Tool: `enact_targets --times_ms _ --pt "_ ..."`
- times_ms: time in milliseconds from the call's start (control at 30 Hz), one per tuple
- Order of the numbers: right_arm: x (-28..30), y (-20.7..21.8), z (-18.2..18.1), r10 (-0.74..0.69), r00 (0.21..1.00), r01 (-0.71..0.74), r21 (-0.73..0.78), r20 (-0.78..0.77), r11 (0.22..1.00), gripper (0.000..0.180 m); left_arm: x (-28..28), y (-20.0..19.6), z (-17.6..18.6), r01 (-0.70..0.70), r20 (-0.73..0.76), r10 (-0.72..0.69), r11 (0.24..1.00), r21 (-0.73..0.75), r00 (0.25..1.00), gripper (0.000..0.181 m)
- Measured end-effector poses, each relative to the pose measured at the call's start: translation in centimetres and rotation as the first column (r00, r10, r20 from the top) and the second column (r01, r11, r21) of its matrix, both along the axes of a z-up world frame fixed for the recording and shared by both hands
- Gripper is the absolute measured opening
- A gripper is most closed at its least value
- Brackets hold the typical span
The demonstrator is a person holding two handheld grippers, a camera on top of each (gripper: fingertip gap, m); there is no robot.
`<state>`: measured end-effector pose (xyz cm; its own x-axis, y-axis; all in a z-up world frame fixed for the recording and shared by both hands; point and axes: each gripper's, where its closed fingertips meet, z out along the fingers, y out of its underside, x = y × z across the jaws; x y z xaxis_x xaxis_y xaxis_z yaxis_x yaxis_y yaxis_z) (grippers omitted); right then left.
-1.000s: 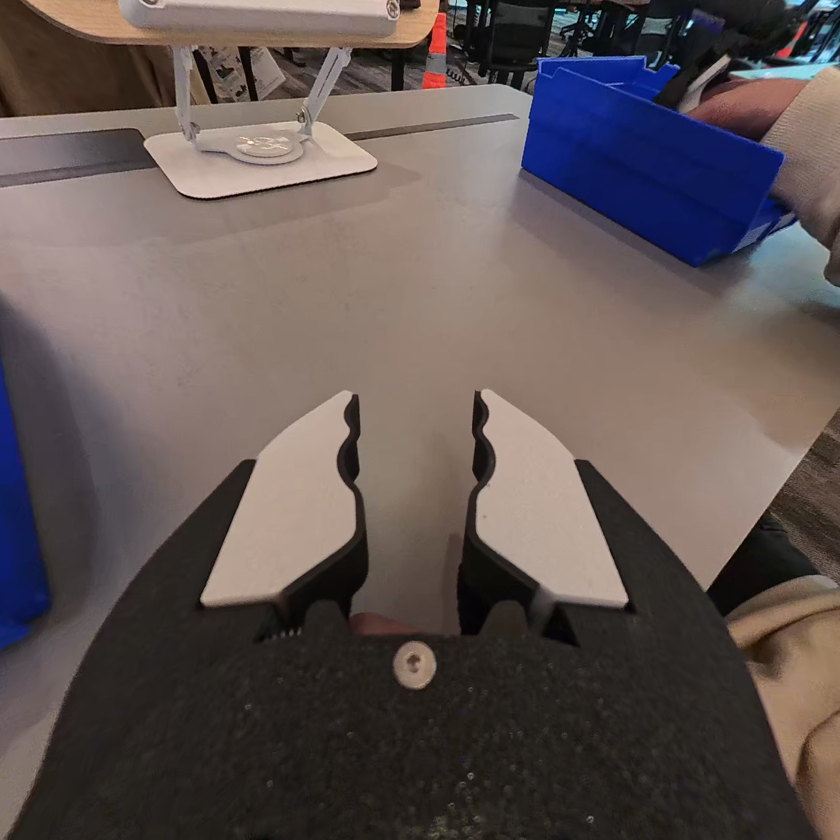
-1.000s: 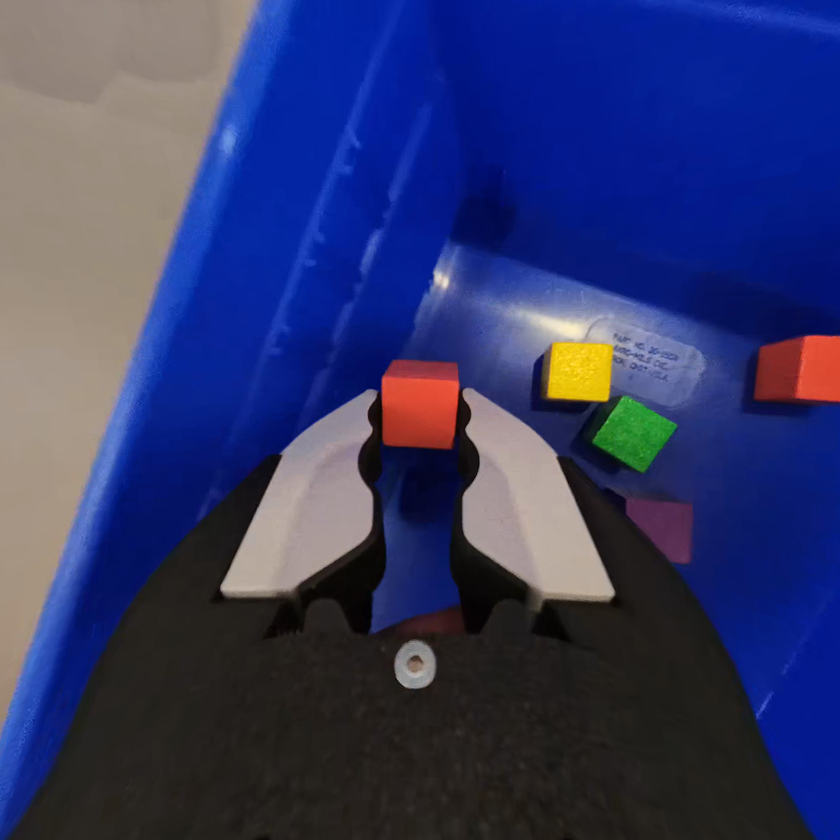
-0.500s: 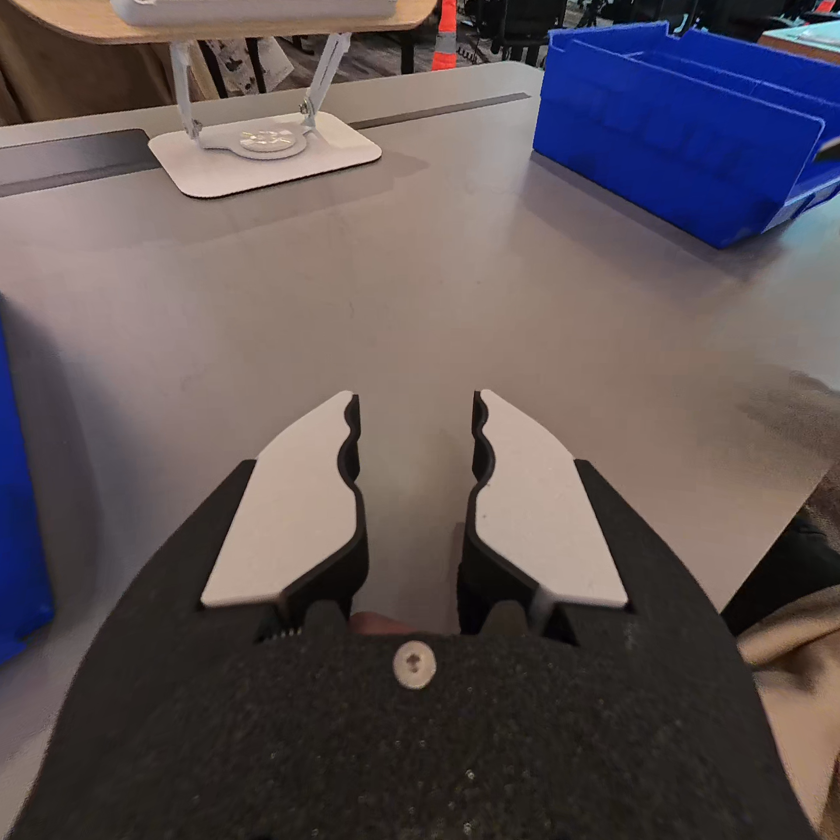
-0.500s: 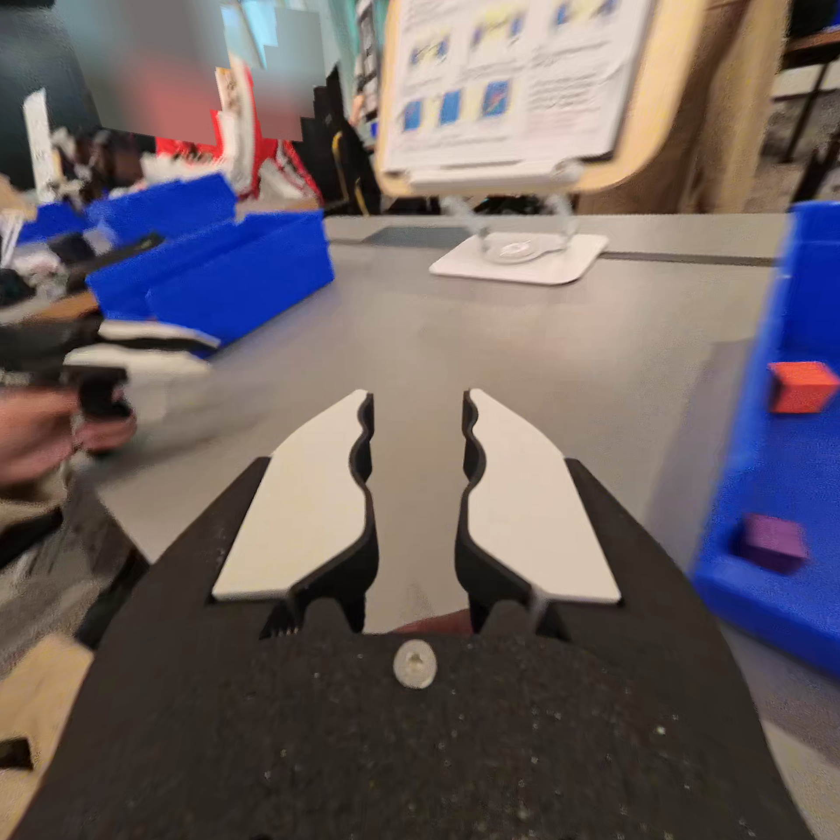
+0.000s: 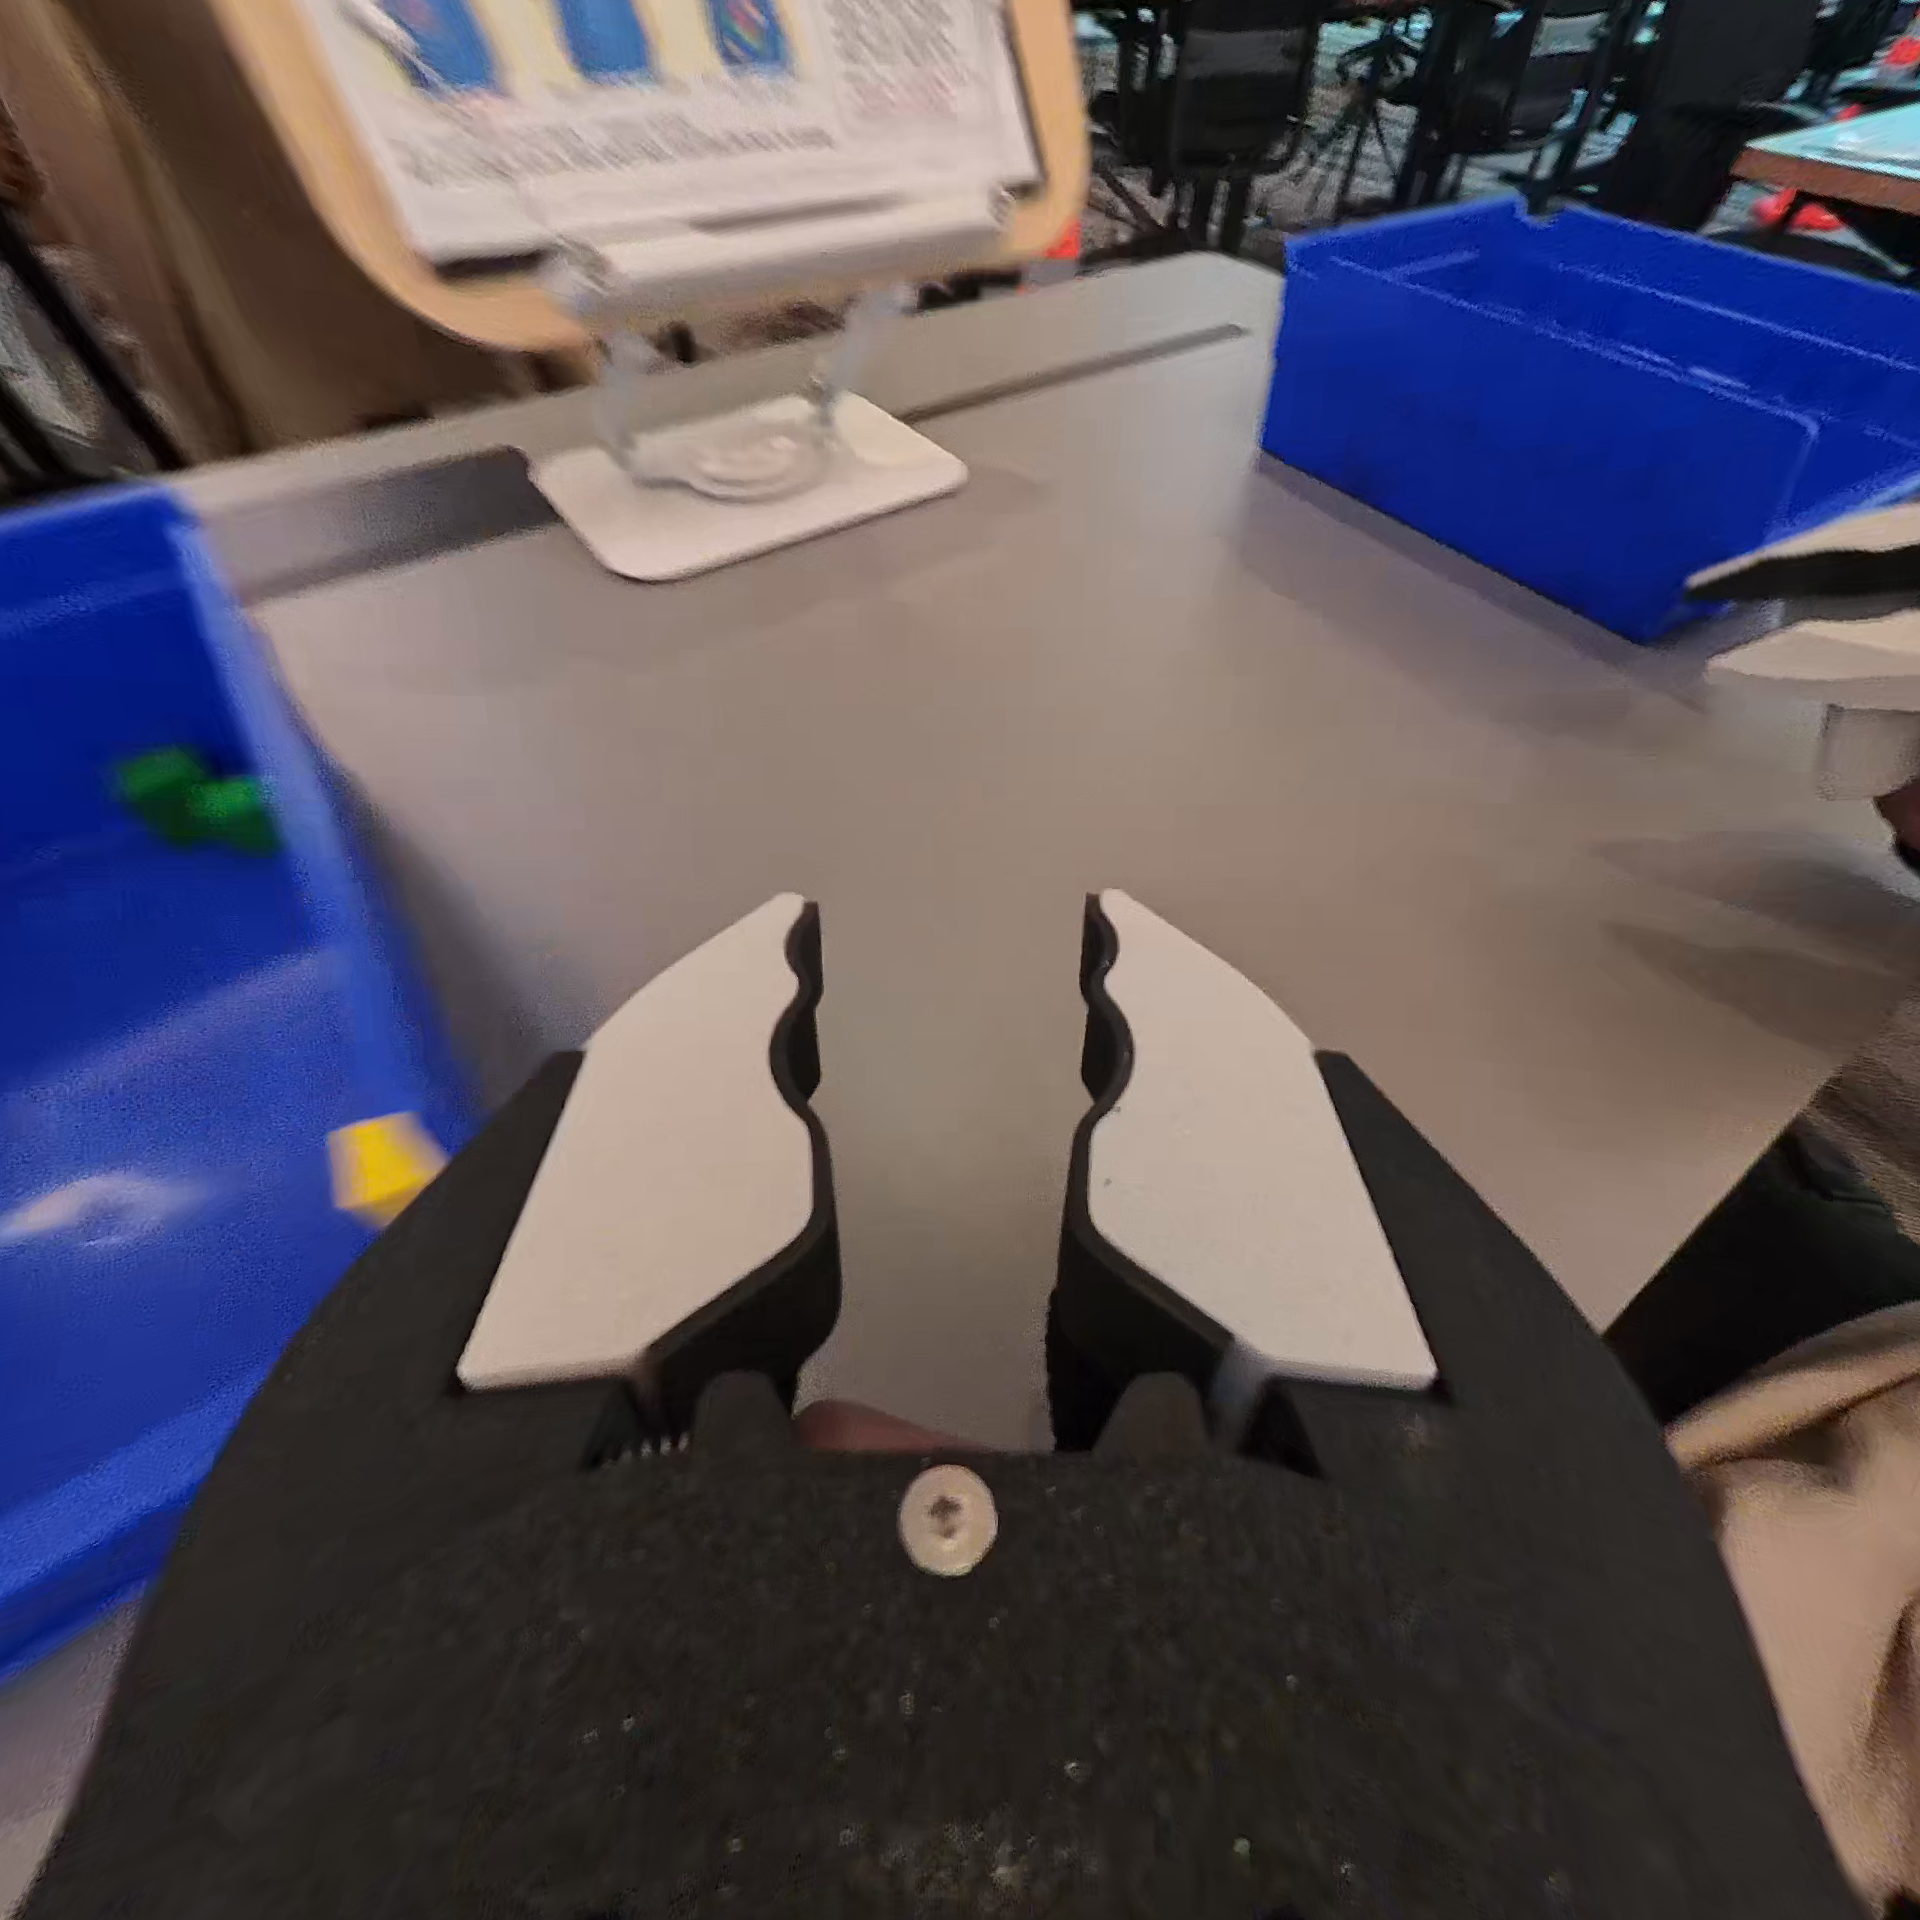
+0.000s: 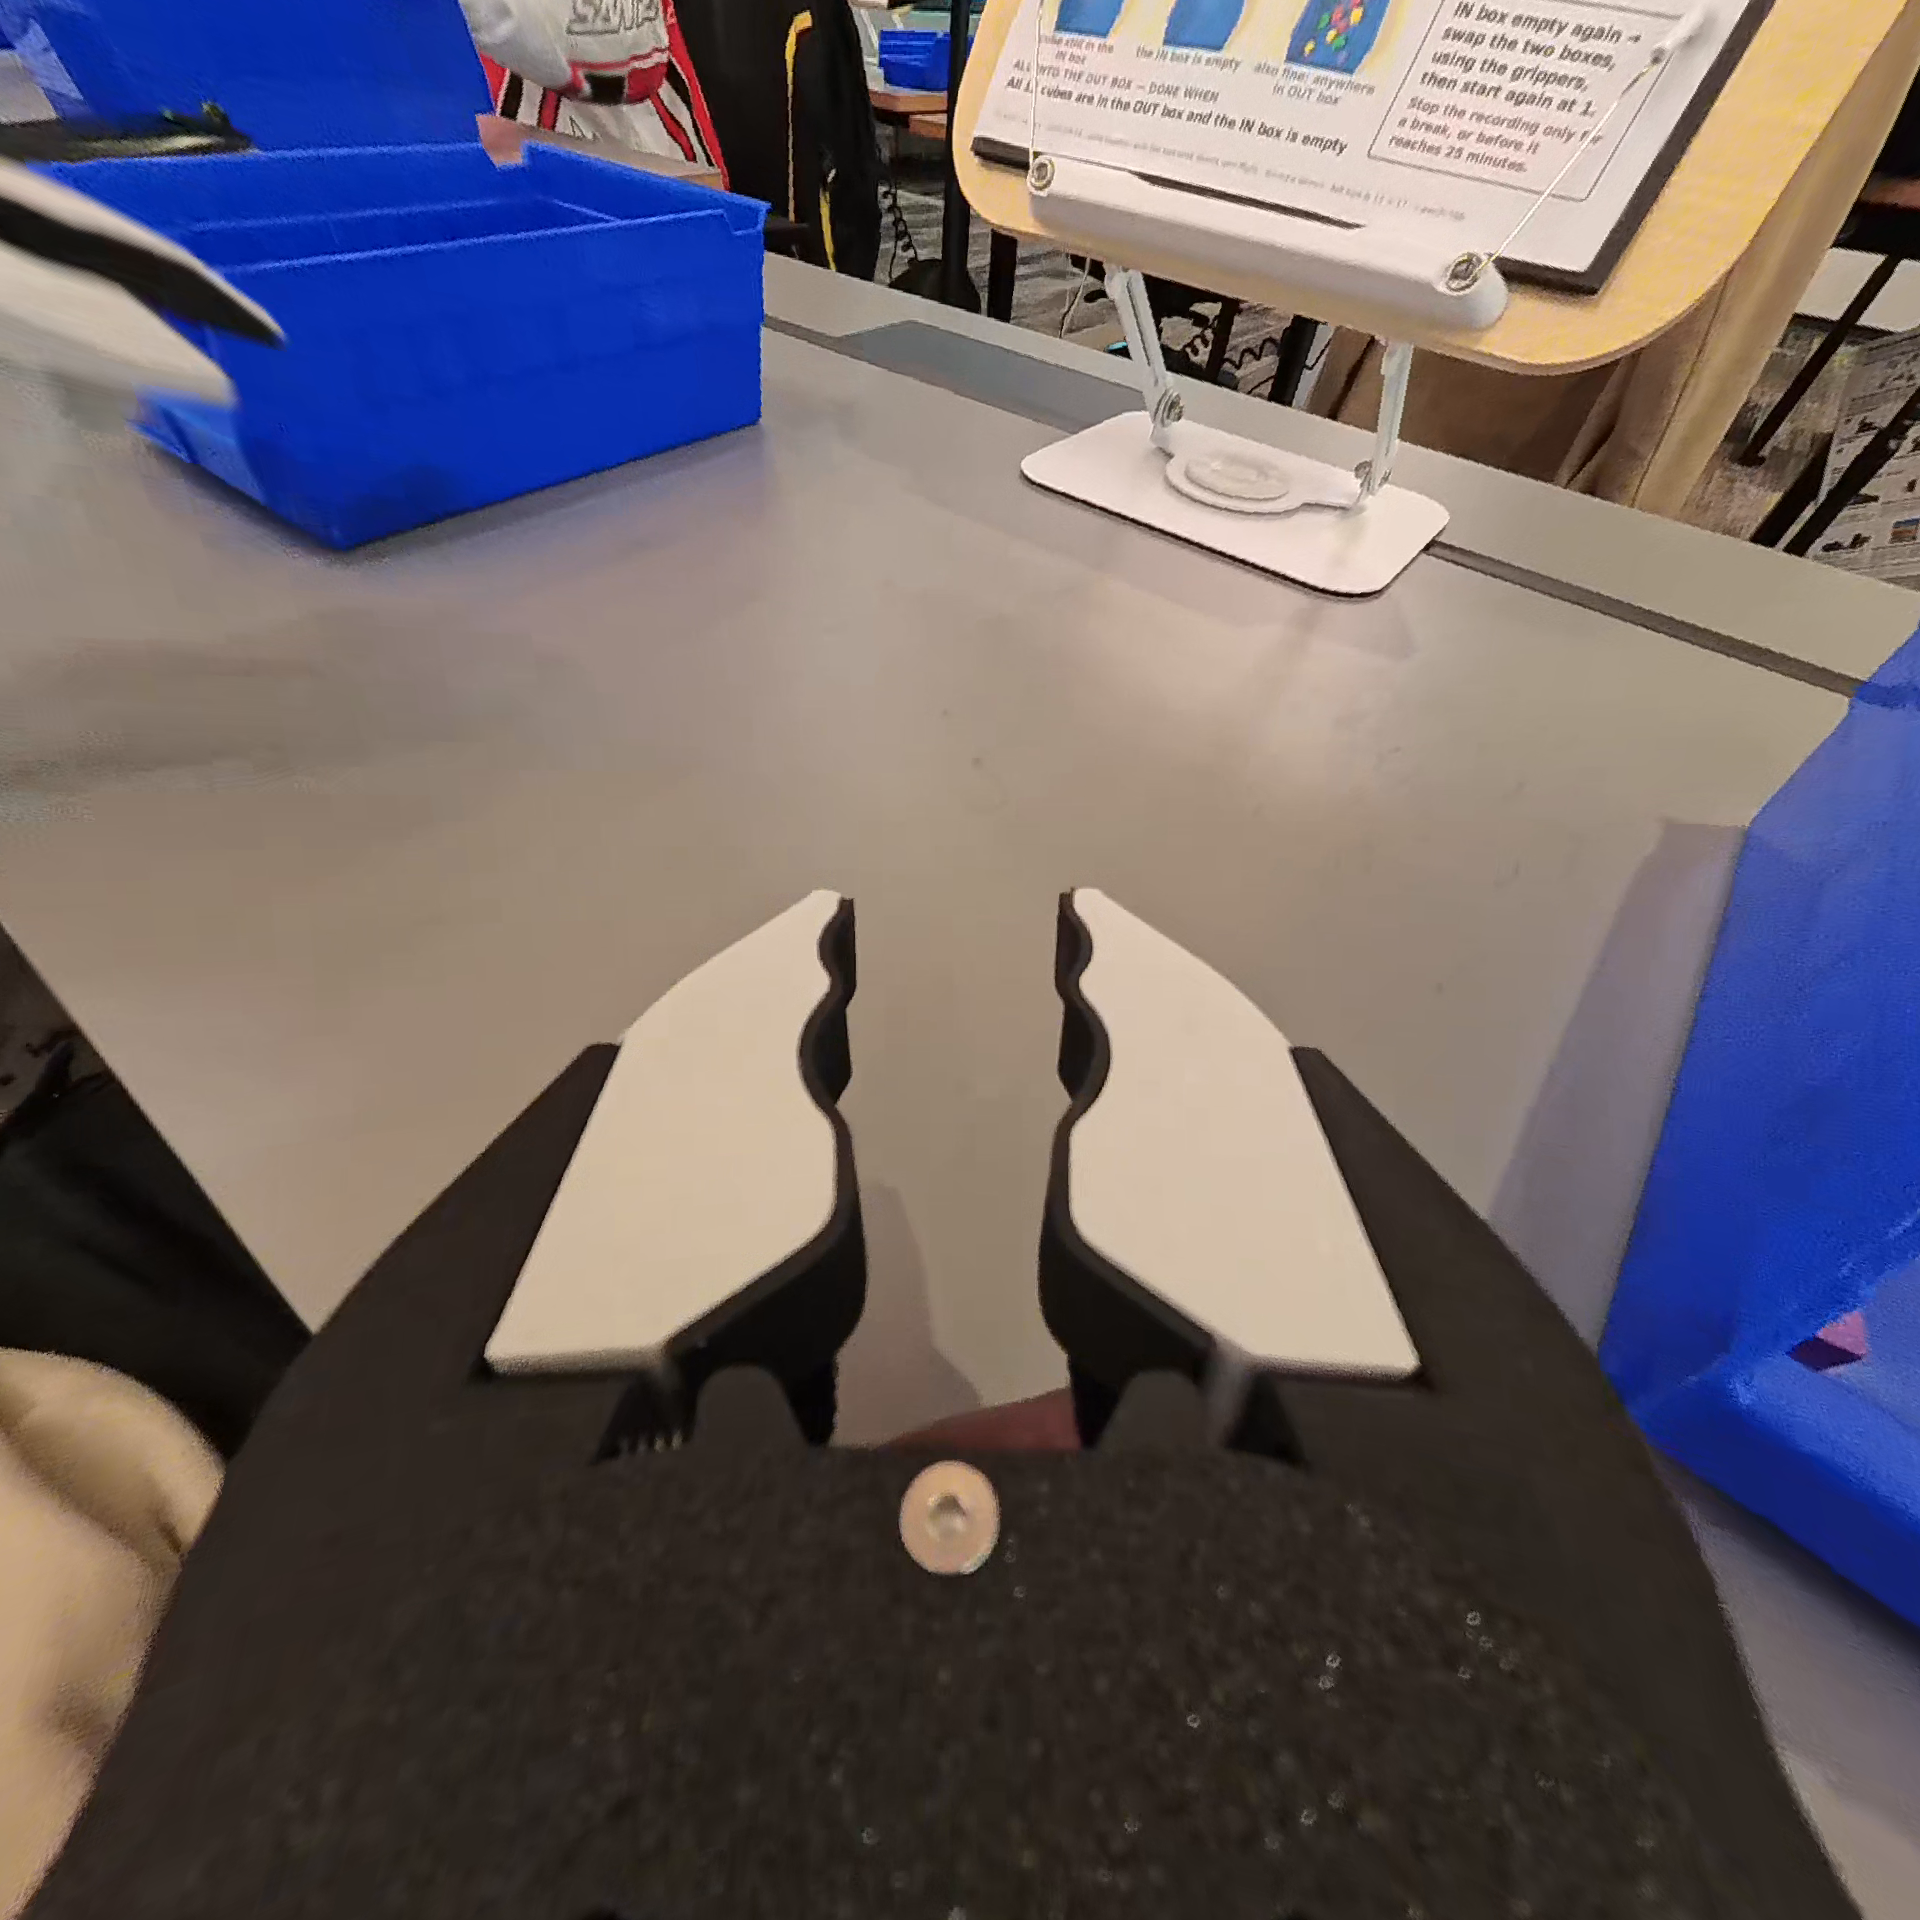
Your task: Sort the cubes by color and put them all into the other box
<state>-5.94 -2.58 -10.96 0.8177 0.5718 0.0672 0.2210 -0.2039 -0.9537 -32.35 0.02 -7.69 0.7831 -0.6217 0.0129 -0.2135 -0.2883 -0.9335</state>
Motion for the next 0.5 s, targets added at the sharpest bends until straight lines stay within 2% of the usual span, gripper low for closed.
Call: enact_targets --times_ms 100,167,233,367,500 --pt "0.1 0.1 0.1 0.004 1.0 -0.004 -0.005 -0.016 1.0 0.035 -6.5 1.3 2.4 0.016 -0.14 -0.021 0.999 -0.033 0.99 0.048" --pt "0.0 0.3 0.0 0.008 1.0 -0.008 -0.013 -0.026 1.0 0.034 -10.6 3.2 1.6 0.036 -0.321 -0.072 0.993 -0.114 0.944 0.048" --pt "-0.2 0.6 -0.1 0.012 0.999 -0.013 -0.029 -0.036 1.0 0.034 -13.4 5.5 -0.3 0.068 -0.439 -0.159 0.974 -0.216 0.884 0.049" --pt "-0.7 0.8 -0.5 0.019 0.998 -0.023 -0.073 -0.058 0.997 0.034 -13.6 7.4 -4.1 0.234 -0.4 -0.43 0.861 -0.452 0.809 0.051" --pt "-0.5 0.9 -0.5 -0.009 0.999 0.007 -0.062 -0.032 0.998 0.033 -14.0 8.8 -6.8 0.277 -0.452 -0.543 0.802 -0.529 0.708 0.054"
